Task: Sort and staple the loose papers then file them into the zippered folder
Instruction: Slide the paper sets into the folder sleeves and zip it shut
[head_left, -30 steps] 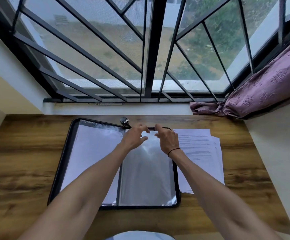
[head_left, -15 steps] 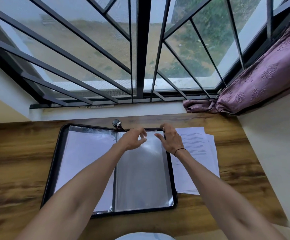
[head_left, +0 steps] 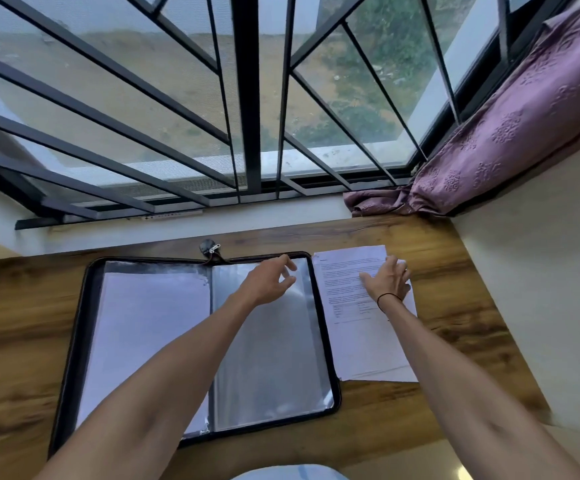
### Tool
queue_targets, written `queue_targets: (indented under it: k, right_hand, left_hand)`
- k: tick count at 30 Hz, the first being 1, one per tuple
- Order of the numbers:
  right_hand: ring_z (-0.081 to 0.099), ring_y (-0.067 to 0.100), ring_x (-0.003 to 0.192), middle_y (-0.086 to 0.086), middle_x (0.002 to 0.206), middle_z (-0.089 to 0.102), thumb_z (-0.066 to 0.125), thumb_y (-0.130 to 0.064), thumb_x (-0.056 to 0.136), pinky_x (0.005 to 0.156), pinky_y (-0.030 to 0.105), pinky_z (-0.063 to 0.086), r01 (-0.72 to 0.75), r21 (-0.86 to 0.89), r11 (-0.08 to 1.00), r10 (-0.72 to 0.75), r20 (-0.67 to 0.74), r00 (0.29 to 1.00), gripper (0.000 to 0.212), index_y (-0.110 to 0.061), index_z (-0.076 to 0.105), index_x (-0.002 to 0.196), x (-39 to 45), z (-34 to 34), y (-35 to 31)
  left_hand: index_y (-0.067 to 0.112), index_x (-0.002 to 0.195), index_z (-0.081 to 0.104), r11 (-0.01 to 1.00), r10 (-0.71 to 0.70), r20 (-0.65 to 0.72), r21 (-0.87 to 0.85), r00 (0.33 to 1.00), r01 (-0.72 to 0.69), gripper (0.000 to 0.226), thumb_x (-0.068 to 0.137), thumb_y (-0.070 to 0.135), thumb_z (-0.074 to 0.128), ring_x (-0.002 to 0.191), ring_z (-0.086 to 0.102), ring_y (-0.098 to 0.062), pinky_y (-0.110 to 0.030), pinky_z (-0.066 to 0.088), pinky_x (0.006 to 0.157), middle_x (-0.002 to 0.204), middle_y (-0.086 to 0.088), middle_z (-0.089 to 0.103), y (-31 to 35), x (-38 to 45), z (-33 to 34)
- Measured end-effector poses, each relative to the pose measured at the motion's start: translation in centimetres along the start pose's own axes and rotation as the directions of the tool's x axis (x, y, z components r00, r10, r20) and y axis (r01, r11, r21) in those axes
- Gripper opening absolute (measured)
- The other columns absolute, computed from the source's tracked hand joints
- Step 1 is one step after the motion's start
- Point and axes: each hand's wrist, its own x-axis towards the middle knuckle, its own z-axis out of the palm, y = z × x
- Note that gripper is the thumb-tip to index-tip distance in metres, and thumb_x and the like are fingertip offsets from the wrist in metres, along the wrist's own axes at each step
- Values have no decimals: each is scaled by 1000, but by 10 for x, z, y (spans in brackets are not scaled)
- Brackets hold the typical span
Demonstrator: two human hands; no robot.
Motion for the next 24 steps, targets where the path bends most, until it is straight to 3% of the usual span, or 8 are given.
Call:
queue_targets:
  k: [6,8,10,12,14,18,21,24]
  right_hand:
    - [32,37,133,18,144,37,94,-44,61,101,55,36,-131,16,991,131,51,990,92,-10,41,128,14,-4,4]
    - [33,38,134,18,144,38,94,-34,64,105,56,34,-189,39,981,188,31,982,85,-11,44,127,19,-8,1]
    - [43,40,130,18,141,42,84,-22,75,105,54,36,-201,126,972,203,-3,979,59,-12,50,123,21,-12,0]
    - [56,40,113,17,131,51,72,-17,84,90,45,46,-124,207,970,133,-30,991,34,-12,56,114,21,-15,2]
    - [60,39,98,18,114,61,68,-17,88,72,38,45,-5,201,980,18,-64,998,19,-14,53,100,21,-19,3]
    - [58,36,79,9,81,60,68,-14,92,62,37,39,225,178,958,-207,-110,972,27,-15,41,87,17,-31,-3]
    - [54,34,71,7,77,61,70,-12,93,58,38,38,407,241,881,-383,-143,913,30,-14,40,87,10,-46,-14]
    - [60,28,73,5,80,64,70,-16,95,58,35,43,501,407,763,-495,-128,859,24,-16,47,89,11,-59,-25]
  left_hand:
    - [31,122,59,1000,-17,5,22,1000,17,23,100,40,58,87,59,-11,-39,52,85,114,13,67,3,3,6]
    - [31,122,59,999,-20,7,30,1000,20,24,100,40,58,88,60,-12,-39,53,85,115,12,67,4,3,5]
    - [31,121,60,999,-24,-3,35,1000,24,23,100,40,58,89,60,-12,-38,53,84,115,12,67,5,4,5]
    - [31,121,60,999,-25,-17,38,1000,26,22,100,40,57,90,59,-11,-36,51,82,116,12,67,5,4,5]
    - [31,121,60,999,-29,-25,33,999,30,22,100,40,57,92,60,-11,-35,51,82,116,12,66,6,4,4]
    - [31,129,53,997,-71,-56,9,996,72,33,99,41,60,96,62,-14,-40,53,85,114,11,67,7,0,2]
    - [32,135,44,984,-120,-97,-140,988,106,45,96,41,65,91,64,-16,-39,54,84,108,8,69,7,-1,-1]
    - [35,119,53,921,-144,-74,-374,987,107,28,96,49,63,97,67,-16,-43,59,87,109,5,68,2,-1,-2]
